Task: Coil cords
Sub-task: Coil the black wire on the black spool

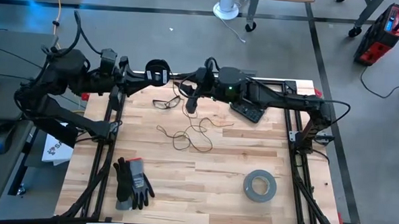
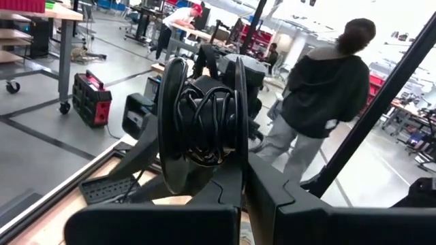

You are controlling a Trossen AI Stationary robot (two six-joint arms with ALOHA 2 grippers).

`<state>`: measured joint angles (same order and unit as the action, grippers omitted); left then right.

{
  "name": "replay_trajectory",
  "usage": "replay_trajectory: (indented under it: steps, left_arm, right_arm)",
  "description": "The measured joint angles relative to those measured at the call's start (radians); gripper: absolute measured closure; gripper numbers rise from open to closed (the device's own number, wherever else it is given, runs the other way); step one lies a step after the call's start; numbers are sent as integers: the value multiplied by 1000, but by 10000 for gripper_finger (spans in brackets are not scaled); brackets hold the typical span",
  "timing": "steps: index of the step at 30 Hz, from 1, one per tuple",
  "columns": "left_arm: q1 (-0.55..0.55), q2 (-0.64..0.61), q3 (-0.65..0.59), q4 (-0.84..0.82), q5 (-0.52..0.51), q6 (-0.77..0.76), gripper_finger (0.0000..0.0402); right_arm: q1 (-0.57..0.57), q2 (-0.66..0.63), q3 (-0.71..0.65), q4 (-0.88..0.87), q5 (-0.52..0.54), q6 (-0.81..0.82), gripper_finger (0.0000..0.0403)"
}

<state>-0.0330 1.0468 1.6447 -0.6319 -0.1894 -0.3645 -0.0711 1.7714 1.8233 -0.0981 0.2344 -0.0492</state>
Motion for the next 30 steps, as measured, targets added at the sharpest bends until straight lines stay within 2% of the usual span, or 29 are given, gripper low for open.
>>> replay_trajectory:
  steps: [13, 15, 18, 20, 25, 30]
  left_arm:
    - [0, 9, 0, 9, 0, -1, 401]
    - [0, 10, 0, 8, -1, -1, 401]
    - [0, 10, 0, 5, -5, -1, 401]
    - [0, 10, 0, -4, -18, -1, 401]
    - [0, 7, 0, -27, -103, -1, 401]
    - [14, 6, 0, -18, -134, -3, 401]
  right_arm:
    - [2, 13, 0, 33, -27, 23, 278]
    - [2, 14, 0, 20, -27, 23, 298]
    - [8, 13, 0, 17, -26, -5, 366]
    - [20, 6, 0, 11, 0, -37, 391]
    - [64, -23, 0, -22, 62, -52, 400]
    - [103, -28, 1, -27, 98, -73, 402]
